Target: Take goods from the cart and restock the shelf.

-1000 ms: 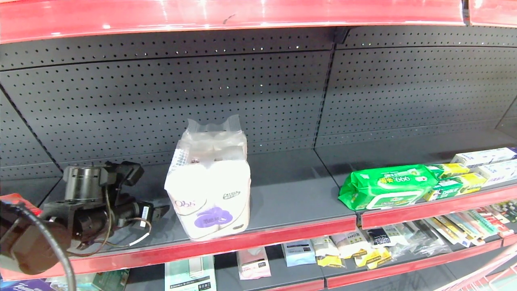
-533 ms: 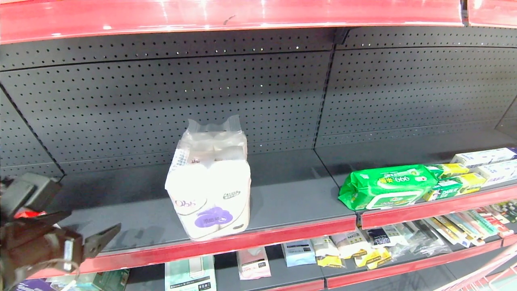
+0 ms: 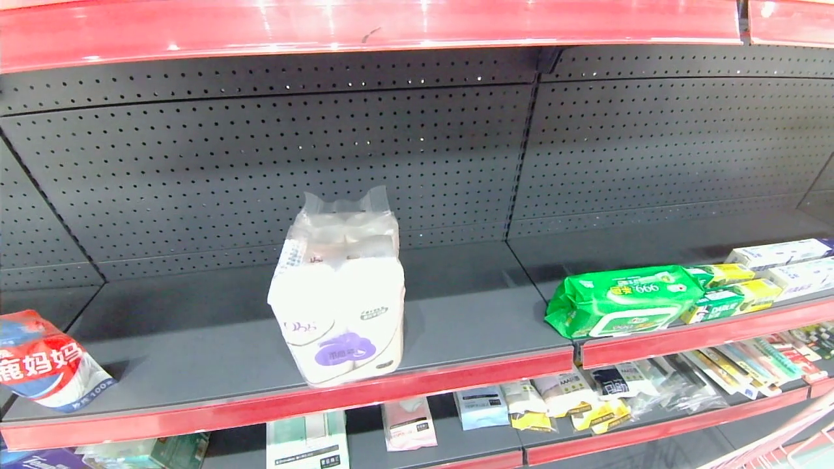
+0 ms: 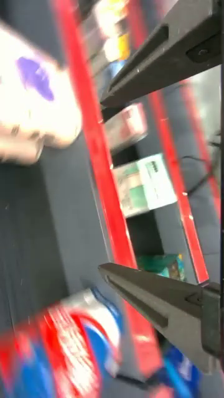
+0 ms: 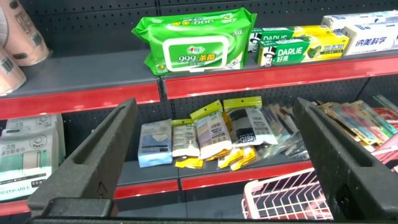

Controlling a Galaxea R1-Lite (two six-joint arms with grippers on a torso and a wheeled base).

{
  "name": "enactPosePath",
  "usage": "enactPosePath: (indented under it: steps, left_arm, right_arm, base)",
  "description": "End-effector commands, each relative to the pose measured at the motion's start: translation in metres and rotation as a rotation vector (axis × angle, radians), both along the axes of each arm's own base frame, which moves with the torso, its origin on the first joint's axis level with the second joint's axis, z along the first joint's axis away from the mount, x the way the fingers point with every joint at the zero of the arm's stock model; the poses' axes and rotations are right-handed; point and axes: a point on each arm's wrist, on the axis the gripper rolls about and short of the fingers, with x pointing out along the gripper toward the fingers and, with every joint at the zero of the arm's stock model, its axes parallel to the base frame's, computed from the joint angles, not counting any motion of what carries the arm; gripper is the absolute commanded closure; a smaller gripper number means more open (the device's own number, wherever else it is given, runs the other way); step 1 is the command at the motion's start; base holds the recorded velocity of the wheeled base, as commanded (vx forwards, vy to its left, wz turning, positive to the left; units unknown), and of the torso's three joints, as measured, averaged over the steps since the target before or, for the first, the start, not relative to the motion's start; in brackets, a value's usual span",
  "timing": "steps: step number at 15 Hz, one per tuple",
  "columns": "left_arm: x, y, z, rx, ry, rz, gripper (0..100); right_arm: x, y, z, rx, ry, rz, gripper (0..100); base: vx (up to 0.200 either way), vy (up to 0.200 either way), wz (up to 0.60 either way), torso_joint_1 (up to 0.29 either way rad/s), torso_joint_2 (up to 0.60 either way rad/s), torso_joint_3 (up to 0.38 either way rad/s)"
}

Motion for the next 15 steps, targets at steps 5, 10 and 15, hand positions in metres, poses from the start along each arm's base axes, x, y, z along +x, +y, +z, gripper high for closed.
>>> enactPosePath:
  steps: [5, 10, 15]
  left_arm:
    - [-0.0067, 0.0043, -0.0159, -0.028, 0.001, 0.258, 0]
    - [-0.0107, -0.0006, -0.0189, -0.041, -0.04, -0.042, 0]
    - [-0.0105, 0.0014, -0.0189, -0.039, -0.045, 0.047, 0]
  right_arm:
    - [0.0, 0.0, 0.0, 0.0, -0.001, 0.0, 0]
    - [0.0, 0.0, 0.0, -0.001, -0.001, 0.0, 0]
    - [0.0001, 0.0, 0.0, -0.006, 0.001, 0.0, 0]
  base:
    - [0.0, 0.0, 0.0, 0.0, 0.0, 0.0]
    - [0.0, 0.0, 0.0, 0.0, 0.0, 0.0]
    - [0.0, 0.0, 0.0, 0.0, 0.0, 0.0]
